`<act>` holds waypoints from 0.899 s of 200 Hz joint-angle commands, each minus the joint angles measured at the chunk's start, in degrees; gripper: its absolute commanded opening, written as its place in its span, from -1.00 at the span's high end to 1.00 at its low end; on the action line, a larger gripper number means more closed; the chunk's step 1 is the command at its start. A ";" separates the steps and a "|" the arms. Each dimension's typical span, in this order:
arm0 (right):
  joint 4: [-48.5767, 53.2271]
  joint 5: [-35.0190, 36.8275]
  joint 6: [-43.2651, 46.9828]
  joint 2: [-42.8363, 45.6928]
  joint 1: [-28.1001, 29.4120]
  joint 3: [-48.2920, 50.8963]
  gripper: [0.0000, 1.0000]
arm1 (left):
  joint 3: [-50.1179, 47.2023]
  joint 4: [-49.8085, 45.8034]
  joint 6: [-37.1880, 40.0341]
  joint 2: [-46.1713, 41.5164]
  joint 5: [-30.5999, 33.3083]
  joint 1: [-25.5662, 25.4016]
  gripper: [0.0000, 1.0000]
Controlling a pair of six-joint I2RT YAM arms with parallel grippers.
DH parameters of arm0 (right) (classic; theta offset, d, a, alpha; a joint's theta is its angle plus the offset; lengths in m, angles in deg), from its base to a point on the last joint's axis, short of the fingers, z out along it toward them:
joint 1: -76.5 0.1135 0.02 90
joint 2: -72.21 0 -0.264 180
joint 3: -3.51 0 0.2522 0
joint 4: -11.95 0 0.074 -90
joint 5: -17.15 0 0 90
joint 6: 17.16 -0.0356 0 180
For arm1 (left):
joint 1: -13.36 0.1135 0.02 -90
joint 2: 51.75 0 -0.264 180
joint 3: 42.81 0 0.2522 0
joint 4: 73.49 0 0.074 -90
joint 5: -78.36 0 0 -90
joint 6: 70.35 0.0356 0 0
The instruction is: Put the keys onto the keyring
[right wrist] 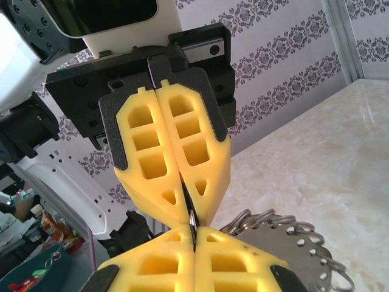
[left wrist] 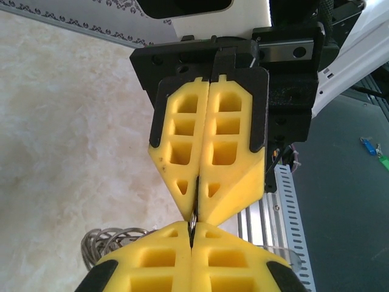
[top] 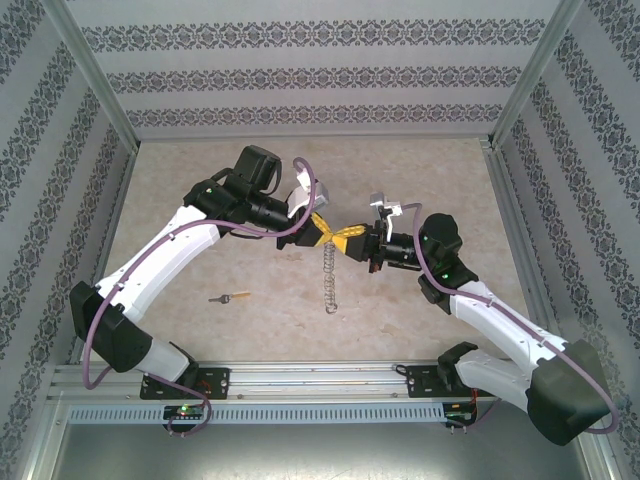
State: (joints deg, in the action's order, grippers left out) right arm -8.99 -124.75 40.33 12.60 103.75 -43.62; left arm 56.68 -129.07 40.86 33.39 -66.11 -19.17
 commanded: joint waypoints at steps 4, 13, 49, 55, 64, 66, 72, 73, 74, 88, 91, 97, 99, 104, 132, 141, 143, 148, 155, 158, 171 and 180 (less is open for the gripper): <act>-1.51 3.09 1.94 2.25 -0.22 0.25 1.00 | -1.66 8.53 -5.48 -3.15 3.49 -1.25 0.42; -2.21 4.26 1.65 3.33 -1.02 1.02 1.00 | -4.48 13.96 -8.94 -5.55 8.32 -1.13 0.17; -3.23 6.15 0.87 7.03 -3.15 1.70 1.00 | -15.42 33.86 -21.79 -15.16 14.34 1.35 -0.24; -3.04 6.40 0.83 7.41 -3.26 1.68 1.00 | -16.69 35.74 -23.36 -16.09 15.01 1.58 -0.25; -3.09 6.85 0.78 7.88 -3.44 1.55 1.00 | -18.13 37.86 -25.10 -16.92 15.63 1.60 -0.26; -3.07 6.89 0.83 7.96 -3.43 1.48 1.00 | -18.38 38.26 -25.44 -17.04 15.56 1.60 -0.26; -3.18 6.99 0.79 8.13 -3.50 1.32 1.00 | -19.14 39.50 -26.48 -17.18 15.34 1.66 -0.26; -3.18 6.99 0.79 8.12 -3.55 1.30 1.00 | -19.38 39.74 -26.48 -17.15 15.31 1.67 -0.26; -3.23 6.94 0.83 8.11 -3.58 1.25 1.00 | -19.38 39.86 -26.75 -17.18 15.25 1.68 -0.25; -3.27 6.90 0.71 8.13 -3.60 0.80 1.00 | -21.83 44.04 -29.94 -17.03 14.06 1.66 -0.19; -3.36 6.90 0.57 8.11 -3.60 0.72 1.00 | -22.35 44.83 -30.56 -16.91 13.60 1.68 -0.18; -3.60 6.91 0.38 7.99 -3.60 0.52 1.00 | -23.30 46.72 -31.74 -16.72 12.80 1.68 -0.13; -3.62 6.90 0.33 8.01 -3.56 0.50 1.00 | -23.61 47.38 -32.17 -16.60 12.60 1.66 -0.11; -3.73 6.90 0.20 7.96 -3.51 0.37 1.00 | -24.33 48.93 -33.22 -16.39 11.99 1.68 -0.05; -4.27 7.11 -0.35 8.18 -3.41 -0.11 1.00 | -26.72 55.03 -37.55 -14.68 8.09 1.68 0.18; -4.32 6.84 -0.57 8.03 -3.35 -0.34 1.00 | -27.26 57.23 -39.02 -14.04 6.51 1.68 0.22; -4.32 6.71 -0.61 8.07 -3.34 -0.42 1.00 | -27.34 57.69 -39.40 -13.98 6.30 1.68 0.23; -4.33 6.27 -0.68 7.87 -3.27 -0.59 1.00 | -27.60 58.72 -40.10 -13.66 5.47 1.67 0.24; -4.28 5.64 -0.85 7.70 -3.23 -0.93 1.00 | -27.88 60.09 -40.86 -13.39 4.37 1.67 0.24; -4.32 5.41 -0.92 7.55 -3.16 -1.04 1.00 | -28.02 60.63 -41.20 -13.28 3.97 1.65 0.25; -4.21 4.80 -1.00 7.18 -2.86 -1.43 1.00 | -27.99 62.00 -42.09 -12.91 2.09 1.55 0.28; -4.09 4.87 -0.93 6.89 -2.72 -1.61 1.00 | -27.90 62.68 -42.59 -12.46 1.04 1.57 0.30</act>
State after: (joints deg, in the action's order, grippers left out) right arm -9.69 -118.78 39.82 19.77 100.64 -42.44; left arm 28.81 -75.37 2.72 20.69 -59.53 -18.02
